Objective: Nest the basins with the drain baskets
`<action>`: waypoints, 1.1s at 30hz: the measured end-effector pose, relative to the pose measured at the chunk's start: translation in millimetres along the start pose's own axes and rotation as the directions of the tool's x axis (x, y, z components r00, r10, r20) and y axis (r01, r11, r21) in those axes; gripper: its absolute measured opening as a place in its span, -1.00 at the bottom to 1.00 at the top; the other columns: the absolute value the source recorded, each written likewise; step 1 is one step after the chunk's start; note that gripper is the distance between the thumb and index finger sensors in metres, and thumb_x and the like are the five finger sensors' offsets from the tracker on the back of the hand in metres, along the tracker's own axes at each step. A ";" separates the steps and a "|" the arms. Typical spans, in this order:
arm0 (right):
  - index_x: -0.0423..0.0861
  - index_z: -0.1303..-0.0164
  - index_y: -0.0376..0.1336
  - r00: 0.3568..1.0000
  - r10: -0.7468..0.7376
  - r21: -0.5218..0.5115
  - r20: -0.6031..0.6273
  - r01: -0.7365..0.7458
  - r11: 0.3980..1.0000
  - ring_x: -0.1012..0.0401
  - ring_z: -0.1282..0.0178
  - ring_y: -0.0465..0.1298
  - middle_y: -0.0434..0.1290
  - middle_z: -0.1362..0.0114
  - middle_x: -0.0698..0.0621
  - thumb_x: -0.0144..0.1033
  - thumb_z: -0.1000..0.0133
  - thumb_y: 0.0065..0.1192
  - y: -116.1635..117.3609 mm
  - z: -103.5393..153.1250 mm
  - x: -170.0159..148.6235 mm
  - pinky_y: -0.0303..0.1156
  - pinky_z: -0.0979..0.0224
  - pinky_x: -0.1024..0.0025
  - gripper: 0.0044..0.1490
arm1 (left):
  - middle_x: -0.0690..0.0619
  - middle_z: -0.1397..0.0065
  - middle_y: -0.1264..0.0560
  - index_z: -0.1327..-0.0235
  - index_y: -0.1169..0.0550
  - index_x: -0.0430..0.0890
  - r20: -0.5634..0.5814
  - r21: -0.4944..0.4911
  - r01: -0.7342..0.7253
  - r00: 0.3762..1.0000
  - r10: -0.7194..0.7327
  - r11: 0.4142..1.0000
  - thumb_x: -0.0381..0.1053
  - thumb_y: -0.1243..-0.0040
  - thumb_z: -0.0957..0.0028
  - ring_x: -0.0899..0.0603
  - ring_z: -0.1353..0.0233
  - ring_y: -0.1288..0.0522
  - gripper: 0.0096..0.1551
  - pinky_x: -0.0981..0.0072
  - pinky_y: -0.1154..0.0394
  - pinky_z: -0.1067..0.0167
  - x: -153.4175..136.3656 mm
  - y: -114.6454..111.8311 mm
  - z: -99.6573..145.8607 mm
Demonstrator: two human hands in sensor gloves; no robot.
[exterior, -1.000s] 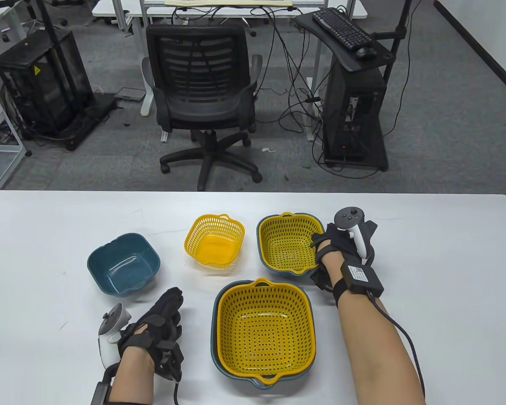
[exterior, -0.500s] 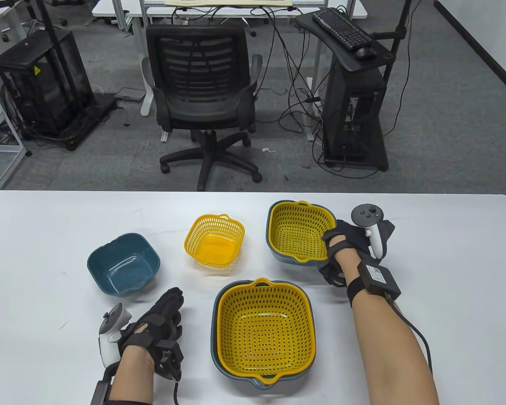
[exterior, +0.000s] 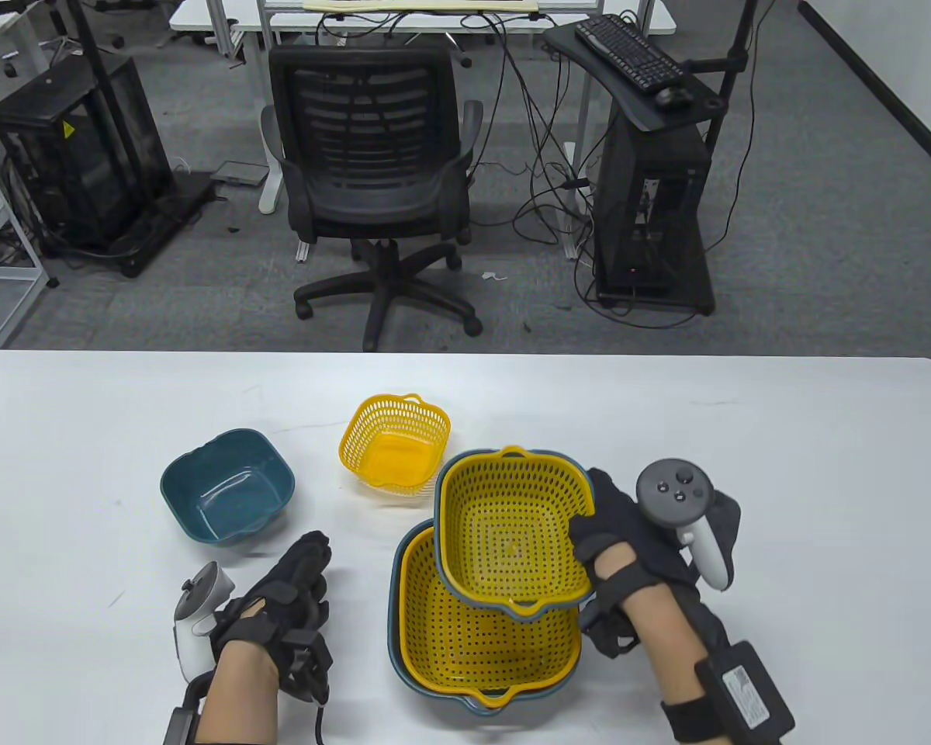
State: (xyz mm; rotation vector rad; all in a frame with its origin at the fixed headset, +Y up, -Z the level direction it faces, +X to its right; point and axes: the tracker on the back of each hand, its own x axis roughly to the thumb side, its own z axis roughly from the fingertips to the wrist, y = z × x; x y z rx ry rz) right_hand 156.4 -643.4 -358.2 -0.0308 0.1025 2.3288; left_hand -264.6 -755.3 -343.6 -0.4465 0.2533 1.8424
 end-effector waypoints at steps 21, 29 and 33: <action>-0.02 -0.53 0.05 0.920 0.389 0.038 -0.044 -0.387 0.921 0.04 0.36 0.61 0.18 -0.58 -0.25 -0.36 -0.06 0.40 72.1 17.3 17.7 0.59 0.37 0.13 -0.15 | -0.11 -0.72 0.06 -0.66 -0.13 0.02 -0.005 0.019 0.068 0.998 -0.067 0.998 0.15 -0.04 -0.15 -0.46 -0.64 0.18 -0.20 -0.36 0.04 -0.45 -6.5 -0.3 2.2; -0.11 -0.59 0.14 0.889 0.458 0.090 0.010 -0.457 0.885 -0.23 -0.35 0.22 0.07 -0.70 -0.14 -0.05 -0.15 0.21 85.2 35.1 23.9 0.28 -0.20 -0.23 -0.19 | -0.11 -0.71 0.05 -0.65 -0.13 0.02 0.020 0.055 0.199 0.980 -0.200 0.979 0.15 -0.04 -0.15 -0.46 -0.64 0.17 -0.20 -0.36 0.04 -0.45 -2.1 -9.3 3.5; -0.09 -0.61 0.09 0.919 0.370 0.143 0.134 -0.388 0.911 -0.30 -0.52 0.02 -0.09 -0.73 -0.13 -0.02 -0.14 0.19 81.4 52.1 13.7 0.13 -0.33 -0.36 -0.16 | -0.11 -0.72 0.03 -0.66 -0.15 0.02 0.104 0.085 0.345 0.930 -0.353 0.935 0.17 -0.05 -0.15 -0.47 -0.64 0.15 -0.19 -0.37 0.03 -0.45 23.8 -25.2 17.1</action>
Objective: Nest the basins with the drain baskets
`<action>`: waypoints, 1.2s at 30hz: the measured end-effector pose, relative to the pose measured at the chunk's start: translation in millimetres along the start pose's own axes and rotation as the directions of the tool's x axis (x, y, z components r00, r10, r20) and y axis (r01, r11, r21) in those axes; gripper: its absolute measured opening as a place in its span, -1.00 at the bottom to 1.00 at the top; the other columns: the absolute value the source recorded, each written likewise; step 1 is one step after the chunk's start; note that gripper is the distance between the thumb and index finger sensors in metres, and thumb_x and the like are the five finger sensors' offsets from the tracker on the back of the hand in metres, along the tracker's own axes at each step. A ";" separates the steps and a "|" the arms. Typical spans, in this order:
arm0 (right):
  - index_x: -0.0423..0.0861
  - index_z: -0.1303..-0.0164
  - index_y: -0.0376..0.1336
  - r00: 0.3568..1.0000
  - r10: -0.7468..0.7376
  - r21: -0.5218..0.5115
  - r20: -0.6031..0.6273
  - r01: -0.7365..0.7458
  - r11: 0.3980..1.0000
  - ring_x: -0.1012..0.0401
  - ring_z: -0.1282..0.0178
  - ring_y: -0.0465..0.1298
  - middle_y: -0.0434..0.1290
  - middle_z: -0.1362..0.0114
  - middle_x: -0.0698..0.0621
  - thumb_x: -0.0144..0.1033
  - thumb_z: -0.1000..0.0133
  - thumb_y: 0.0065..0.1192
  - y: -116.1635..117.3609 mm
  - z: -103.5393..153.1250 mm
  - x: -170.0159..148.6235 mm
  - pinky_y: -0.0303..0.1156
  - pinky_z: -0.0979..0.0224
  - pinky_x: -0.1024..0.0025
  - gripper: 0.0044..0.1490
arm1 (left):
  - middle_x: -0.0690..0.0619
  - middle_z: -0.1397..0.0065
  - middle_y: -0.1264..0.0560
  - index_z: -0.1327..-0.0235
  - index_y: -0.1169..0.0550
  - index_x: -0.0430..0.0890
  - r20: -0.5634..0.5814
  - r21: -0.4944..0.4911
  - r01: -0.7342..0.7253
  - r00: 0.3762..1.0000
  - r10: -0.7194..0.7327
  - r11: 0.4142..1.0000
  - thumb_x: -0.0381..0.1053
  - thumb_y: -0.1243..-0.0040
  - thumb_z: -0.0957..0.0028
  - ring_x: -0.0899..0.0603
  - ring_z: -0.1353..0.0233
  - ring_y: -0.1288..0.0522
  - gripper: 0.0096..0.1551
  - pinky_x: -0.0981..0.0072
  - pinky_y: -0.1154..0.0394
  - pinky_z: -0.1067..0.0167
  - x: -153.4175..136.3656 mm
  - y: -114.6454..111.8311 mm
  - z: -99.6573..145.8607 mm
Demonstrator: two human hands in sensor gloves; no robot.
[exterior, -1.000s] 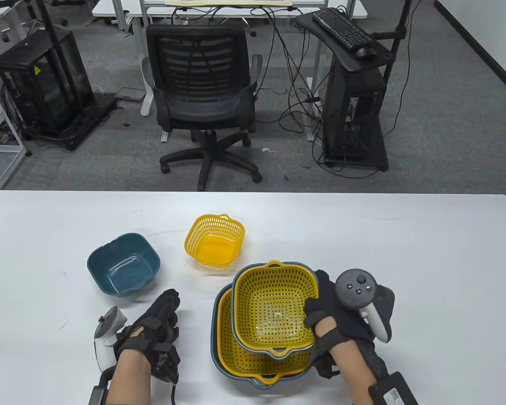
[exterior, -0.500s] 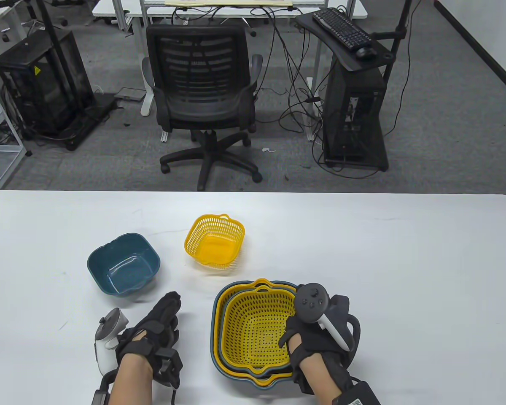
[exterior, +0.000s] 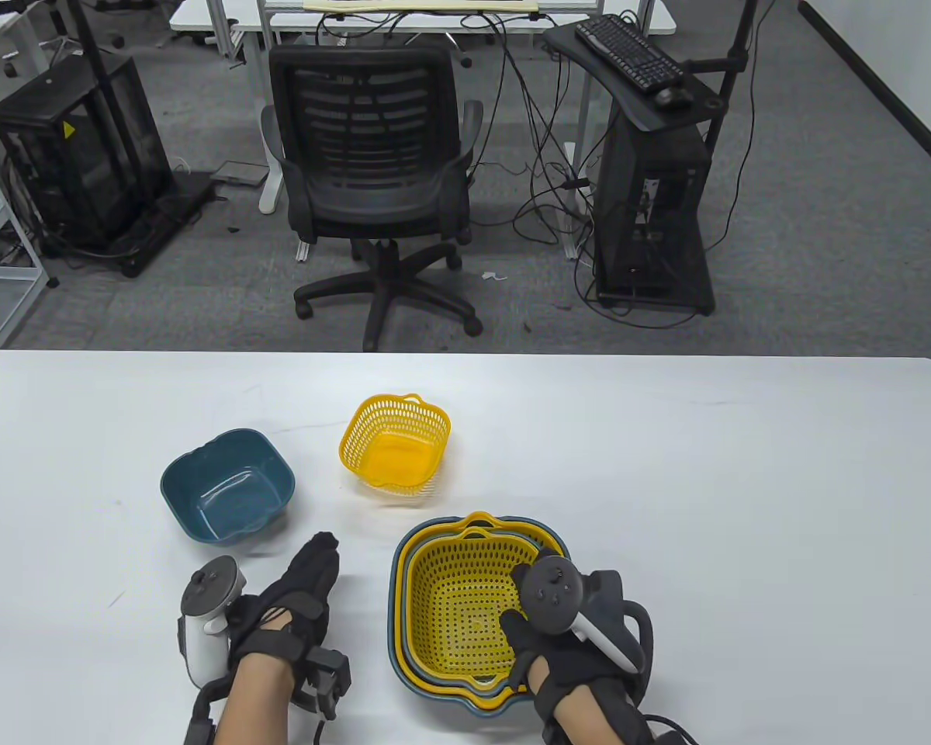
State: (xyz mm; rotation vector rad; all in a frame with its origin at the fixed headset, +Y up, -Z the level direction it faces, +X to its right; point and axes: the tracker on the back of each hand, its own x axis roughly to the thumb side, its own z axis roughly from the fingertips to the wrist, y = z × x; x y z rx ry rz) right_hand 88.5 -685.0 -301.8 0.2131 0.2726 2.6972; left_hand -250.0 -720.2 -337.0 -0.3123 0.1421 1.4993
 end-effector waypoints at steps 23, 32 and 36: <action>-0.10 -0.61 0.08 0.915 -0.314 -0.037 0.252 0.333 0.942 -0.33 -0.63 -0.04 -0.08 -0.73 -0.19 -0.01 -0.15 0.16 -24.3 42.5 -89.1 0.06 -0.39 -0.54 -0.15 | 0.31 -0.64 0.47 -0.50 0.31 0.37 -0.185 0.195 0.762 0.647 -0.740 0.617 0.23 -0.07 -0.13 -0.12 -0.62 0.57 0.00 -0.17 0.44 -0.50 123.5 -20.0 -184.6; -0.11 -0.64 -0.01 0.919 -0.332 0.013 0.211 0.337 0.941 -0.34 -0.63 -0.06 -0.12 -0.73 -0.19 0.00 -0.16 0.15 -17.7 37.4 -95.3 0.02 -0.39 -0.56 -0.11 | 0.31 -0.70 0.33 -0.50 0.28 0.38 -0.429 0.030 0.849 0.487 -0.761 0.527 0.21 -0.14 -0.10 -0.09 -0.64 0.52 0.04 -0.16 0.41 -0.52 85.9 -14.8 -231.7; -0.11 -0.64 -0.01 0.925 -0.319 0.017 0.204 0.323 0.946 -0.34 -0.63 -0.06 -0.12 -0.73 -0.19 0.01 -0.16 0.15 -16.6 37.2 -95.0 -0.02 -0.39 -0.58 -0.11 | 0.32 -0.73 0.18 -0.48 0.28 0.41 -0.497 -0.023 0.883 0.396 -0.772 0.468 0.20 -0.15 -0.10 0.00 -0.65 0.44 0.04 -0.14 0.36 -0.54 77.6 -14.7 -240.7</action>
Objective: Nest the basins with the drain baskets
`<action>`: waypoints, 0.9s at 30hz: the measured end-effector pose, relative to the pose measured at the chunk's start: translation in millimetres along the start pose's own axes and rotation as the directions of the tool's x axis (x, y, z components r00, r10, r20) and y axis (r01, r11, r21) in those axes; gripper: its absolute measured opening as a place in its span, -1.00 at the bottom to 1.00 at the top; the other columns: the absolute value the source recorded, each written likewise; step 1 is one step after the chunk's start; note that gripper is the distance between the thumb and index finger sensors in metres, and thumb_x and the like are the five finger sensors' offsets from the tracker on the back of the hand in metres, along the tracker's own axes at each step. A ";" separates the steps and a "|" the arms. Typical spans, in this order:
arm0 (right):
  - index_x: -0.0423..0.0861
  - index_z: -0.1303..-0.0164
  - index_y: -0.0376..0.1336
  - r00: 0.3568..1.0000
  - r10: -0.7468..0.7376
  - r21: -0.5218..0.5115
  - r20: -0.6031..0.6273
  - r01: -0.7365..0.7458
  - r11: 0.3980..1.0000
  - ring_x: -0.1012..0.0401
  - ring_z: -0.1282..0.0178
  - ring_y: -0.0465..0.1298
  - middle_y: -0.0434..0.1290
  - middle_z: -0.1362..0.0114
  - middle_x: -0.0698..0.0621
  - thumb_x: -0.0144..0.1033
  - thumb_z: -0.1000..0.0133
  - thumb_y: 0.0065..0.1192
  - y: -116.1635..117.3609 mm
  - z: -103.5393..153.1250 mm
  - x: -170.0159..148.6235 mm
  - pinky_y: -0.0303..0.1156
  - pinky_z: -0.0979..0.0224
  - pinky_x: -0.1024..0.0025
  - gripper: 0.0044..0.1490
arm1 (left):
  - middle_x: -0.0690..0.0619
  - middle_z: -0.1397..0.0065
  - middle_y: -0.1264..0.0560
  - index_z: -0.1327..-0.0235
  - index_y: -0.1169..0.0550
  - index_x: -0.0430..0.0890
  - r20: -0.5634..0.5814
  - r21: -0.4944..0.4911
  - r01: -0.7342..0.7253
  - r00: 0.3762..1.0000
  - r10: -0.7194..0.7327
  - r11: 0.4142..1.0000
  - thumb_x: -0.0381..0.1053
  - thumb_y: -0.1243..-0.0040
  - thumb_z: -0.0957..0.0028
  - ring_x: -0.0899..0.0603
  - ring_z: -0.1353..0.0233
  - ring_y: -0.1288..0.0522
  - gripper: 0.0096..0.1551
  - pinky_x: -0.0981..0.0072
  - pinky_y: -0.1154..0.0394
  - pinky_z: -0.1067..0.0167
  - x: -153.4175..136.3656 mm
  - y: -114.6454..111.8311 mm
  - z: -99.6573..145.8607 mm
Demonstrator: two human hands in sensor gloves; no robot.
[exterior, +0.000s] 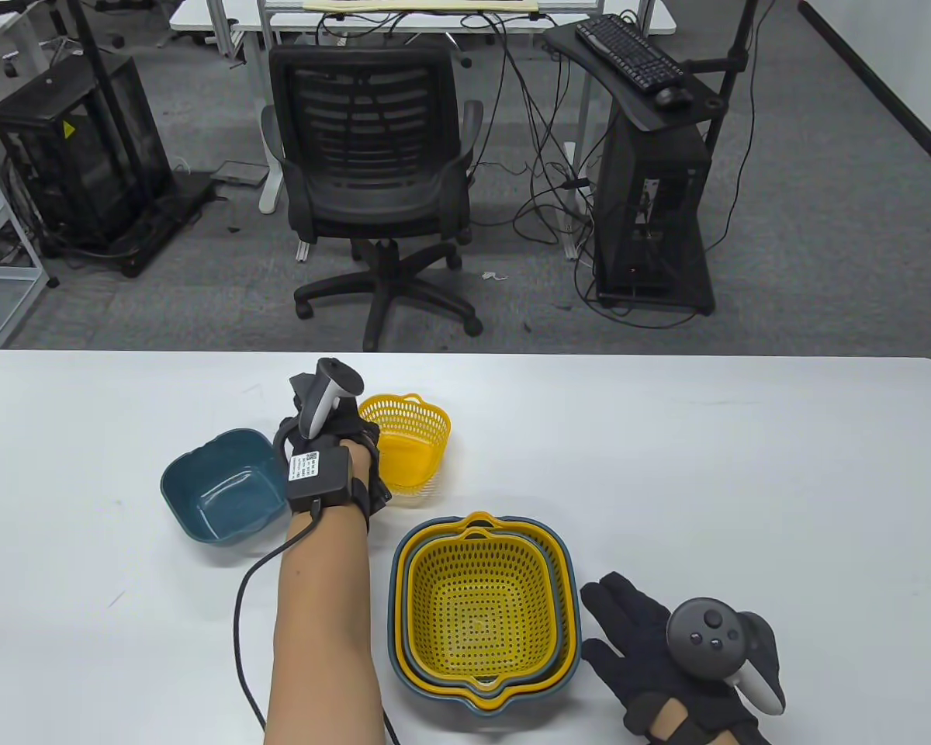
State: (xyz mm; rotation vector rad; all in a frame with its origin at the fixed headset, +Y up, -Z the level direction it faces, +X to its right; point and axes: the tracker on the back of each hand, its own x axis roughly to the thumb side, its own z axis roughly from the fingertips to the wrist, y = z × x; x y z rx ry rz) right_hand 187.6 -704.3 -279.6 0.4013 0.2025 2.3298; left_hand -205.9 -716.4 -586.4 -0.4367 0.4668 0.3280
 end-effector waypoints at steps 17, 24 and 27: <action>-0.11 -0.64 0.01 1.000 0.002 0.019 0.025 -0.002 1.000 -0.35 -0.63 -0.05 -0.07 -0.73 -0.20 0.01 -0.16 0.15 1.0 2.5 8.3 -0.08 -0.38 -0.62 -0.11 | 0.11 -0.34 -0.66 -0.54 -0.37 0.16 0.009 0.084 -0.068 0.998 0.068 0.994 0.02 -0.28 -0.10 -0.19 0.00 -0.83 -0.32 0.03 -0.63 -0.04 7.2 7.3 1.0; -0.12 -0.63 0.02 1.000 -0.007 0.016 0.028 0.006 1.000 -0.35 -0.63 -0.04 -0.07 -0.72 -0.20 0.01 -0.16 0.15 -1.2 2.3 6.9 -0.08 -0.38 -0.62 -0.12 | 0.04 -0.39 -0.62 -0.41 -0.22 0.47 0.113 0.106 -0.213 0.973 0.202 0.971 -0.04 -0.28 -0.11 -0.12 0.27 -0.93 -0.27 0.11 -0.74 0.22 -19.2 49.6 39.9; -0.12 -0.63 0.02 0.999 -0.020 0.019 0.031 0.019 1.000 -0.35 -0.63 -0.04 -0.07 -0.73 -0.20 0.01 -0.16 0.14 -1.3 2.5 6.7 -0.08 -0.38 -0.62 -0.12 | -0.02 -0.40 -0.62 -0.40 -0.40 0.44 0.136 0.122 -0.298 0.950 0.282 0.947 -0.05 -0.28 -0.11 -0.11 0.28 -0.93 -0.37 0.12 -0.75 0.23 -45.9 69.2 58.0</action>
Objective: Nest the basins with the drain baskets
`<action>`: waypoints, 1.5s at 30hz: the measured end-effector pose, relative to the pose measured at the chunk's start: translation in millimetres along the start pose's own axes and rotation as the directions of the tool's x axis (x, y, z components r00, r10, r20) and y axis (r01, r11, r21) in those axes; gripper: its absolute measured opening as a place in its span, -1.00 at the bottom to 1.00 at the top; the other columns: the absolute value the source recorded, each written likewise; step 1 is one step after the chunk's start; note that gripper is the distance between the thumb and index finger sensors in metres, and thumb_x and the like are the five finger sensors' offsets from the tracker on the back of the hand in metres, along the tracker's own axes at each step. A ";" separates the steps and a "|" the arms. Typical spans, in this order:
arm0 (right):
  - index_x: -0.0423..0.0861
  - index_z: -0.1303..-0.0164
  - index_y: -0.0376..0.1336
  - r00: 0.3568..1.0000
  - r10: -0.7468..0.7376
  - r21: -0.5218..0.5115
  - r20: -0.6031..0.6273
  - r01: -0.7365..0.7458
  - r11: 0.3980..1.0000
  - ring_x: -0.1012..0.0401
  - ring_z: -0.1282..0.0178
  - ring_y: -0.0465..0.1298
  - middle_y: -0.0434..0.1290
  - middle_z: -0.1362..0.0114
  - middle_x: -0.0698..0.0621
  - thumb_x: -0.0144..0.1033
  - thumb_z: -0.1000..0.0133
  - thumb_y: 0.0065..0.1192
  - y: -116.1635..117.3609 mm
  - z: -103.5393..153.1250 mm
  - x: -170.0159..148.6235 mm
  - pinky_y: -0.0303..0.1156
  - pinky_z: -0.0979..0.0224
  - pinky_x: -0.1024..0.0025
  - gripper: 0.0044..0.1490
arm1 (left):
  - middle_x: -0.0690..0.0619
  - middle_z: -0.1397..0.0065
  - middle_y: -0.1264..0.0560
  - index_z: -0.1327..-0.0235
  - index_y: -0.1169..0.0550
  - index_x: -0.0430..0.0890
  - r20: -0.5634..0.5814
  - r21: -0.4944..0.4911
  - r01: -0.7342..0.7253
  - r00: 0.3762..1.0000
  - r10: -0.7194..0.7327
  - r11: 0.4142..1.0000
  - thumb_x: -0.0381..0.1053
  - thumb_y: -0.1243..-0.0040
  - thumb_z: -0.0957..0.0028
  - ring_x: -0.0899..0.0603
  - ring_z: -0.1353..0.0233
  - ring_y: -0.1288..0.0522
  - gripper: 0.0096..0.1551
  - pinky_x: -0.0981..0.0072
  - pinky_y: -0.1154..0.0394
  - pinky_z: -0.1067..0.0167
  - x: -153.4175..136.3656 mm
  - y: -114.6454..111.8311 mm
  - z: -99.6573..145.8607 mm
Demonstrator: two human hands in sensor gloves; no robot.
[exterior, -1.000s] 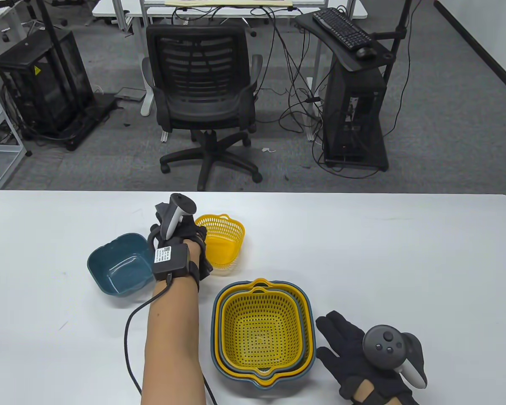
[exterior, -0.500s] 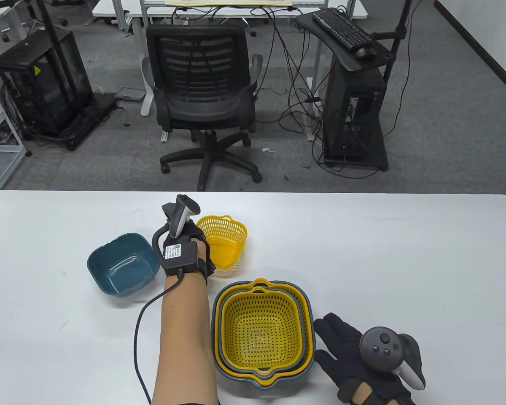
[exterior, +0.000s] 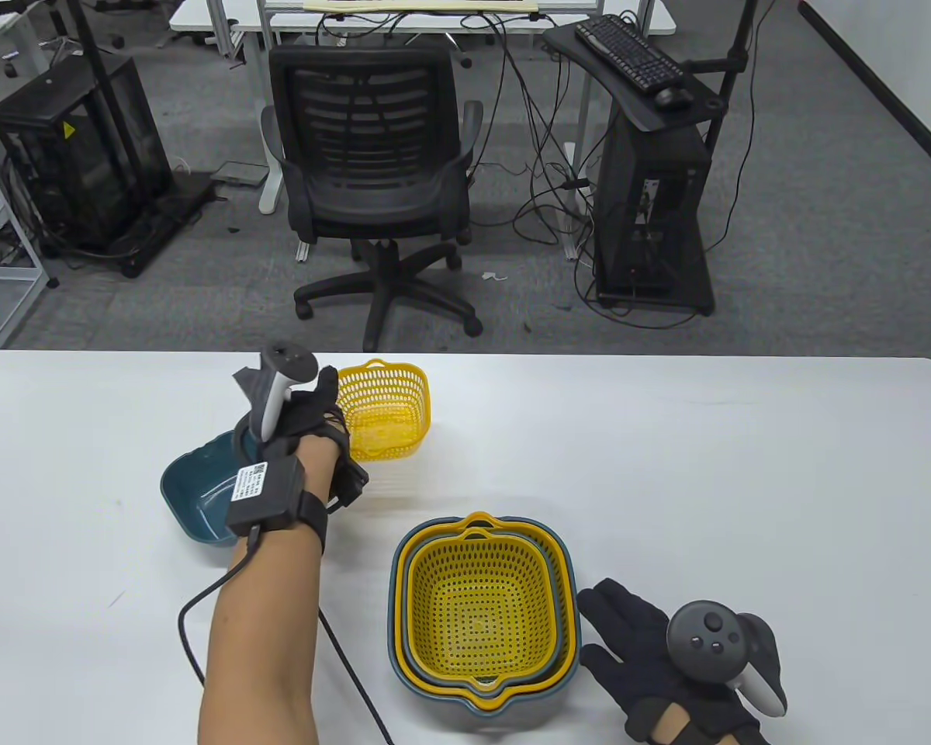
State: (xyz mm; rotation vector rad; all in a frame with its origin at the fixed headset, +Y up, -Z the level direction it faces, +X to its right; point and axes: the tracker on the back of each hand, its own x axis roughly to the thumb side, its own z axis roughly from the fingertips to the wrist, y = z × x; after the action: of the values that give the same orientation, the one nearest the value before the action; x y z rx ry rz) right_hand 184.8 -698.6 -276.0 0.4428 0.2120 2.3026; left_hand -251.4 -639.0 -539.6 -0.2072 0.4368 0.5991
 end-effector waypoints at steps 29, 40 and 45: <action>-0.13 -0.62 0.07 1.000 -0.012 0.024 -0.010 0.012 1.000 -0.35 -0.62 0.00 0.00 -0.72 -0.21 0.00 -0.16 0.15 2.9 -0.9 -2.4 -0.07 -0.38 -0.63 -0.14 | 0.23 -0.65 -0.18 -0.54 -0.30 0.32 -0.367 0.159 0.283 0.907 -0.209 0.946 0.04 -0.16 -0.14 -0.22 -0.66 -0.23 -0.34 -0.19 -0.30 -0.50 -160.0 8.9 20.1; -0.13 -0.60 0.10 1.000 -0.011 0.060 -0.029 0.013 0.998 -0.35 -0.62 0.03 0.05 -0.71 -0.21 0.00 -0.16 0.15 7.0 -3.3 -5.6 -0.07 -0.38 -0.63 -0.16 | 0.11 -0.65 0.33 -0.35 0.32 0.47 -0.274 0.041 -0.244 0.930 0.246 0.969 0.13 -0.08 -0.14 -0.33 -0.67 0.25 -0.04 -0.31 0.02 -0.54 -196.4 -8.1 7.2; -0.14 -0.60 0.11 0.999 -0.013 0.063 -0.035 0.015 0.998 -0.35 -0.61 0.05 0.07 -0.70 -0.21 0.00 -0.16 0.15 6.9 -3.4 -6.3 -0.06 -0.38 -0.63 -0.16 | 0.06 -0.69 0.07 -0.44 0.31 0.20 -0.288 0.160 -0.414 0.849 0.443 0.896 0.09 -0.14 -0.13 -0.25 -0.68 -0.11 0.03 -0.17 -0.23 -0.51 -213.4 -5.7 7.7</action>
State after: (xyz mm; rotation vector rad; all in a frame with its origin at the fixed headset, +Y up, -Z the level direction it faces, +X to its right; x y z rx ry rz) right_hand 183.1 -707.9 -278.8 0.4322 0.3044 2.2962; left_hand -403.1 -747.6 -435.5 -0.1158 0.8374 0.9913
